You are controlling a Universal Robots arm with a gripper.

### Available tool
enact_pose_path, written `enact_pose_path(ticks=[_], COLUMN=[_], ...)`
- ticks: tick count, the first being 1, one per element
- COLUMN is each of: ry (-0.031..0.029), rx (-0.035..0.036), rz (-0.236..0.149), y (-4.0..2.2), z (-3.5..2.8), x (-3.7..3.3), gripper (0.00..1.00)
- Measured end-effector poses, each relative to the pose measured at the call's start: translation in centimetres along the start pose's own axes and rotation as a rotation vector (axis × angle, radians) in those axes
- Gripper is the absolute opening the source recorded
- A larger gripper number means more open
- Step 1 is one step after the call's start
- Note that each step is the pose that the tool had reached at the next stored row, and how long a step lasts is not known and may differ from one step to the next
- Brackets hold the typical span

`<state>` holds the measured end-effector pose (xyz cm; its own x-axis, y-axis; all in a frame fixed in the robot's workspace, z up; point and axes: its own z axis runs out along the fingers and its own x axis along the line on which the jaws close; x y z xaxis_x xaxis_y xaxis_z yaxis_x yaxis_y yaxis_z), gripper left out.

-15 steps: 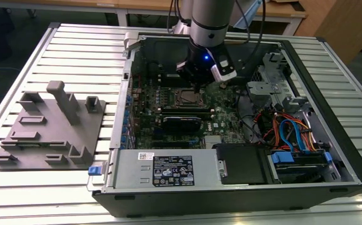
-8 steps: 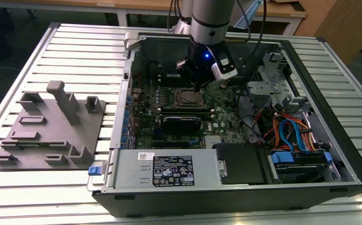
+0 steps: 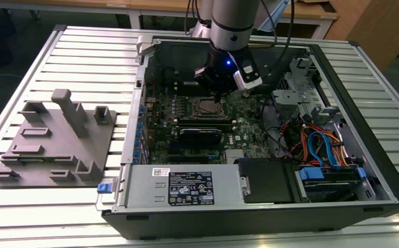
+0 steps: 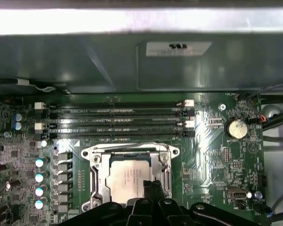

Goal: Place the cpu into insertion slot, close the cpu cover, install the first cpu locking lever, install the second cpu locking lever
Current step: 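Install the second cpu locking lever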

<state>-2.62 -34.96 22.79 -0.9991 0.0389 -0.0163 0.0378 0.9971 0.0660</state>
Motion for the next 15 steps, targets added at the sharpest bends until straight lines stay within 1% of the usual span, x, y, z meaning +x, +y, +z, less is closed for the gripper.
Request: enact_pose_path(ticks=[7,15], ry=[0.0000,0.0000], rx=[0.0000,0.0000], rz=[0.000,0.000], y=[-0.16,-0.18], z=[-0.01,-0.01], x=[0.00,-0.02], gripper=[0.10,0.10])
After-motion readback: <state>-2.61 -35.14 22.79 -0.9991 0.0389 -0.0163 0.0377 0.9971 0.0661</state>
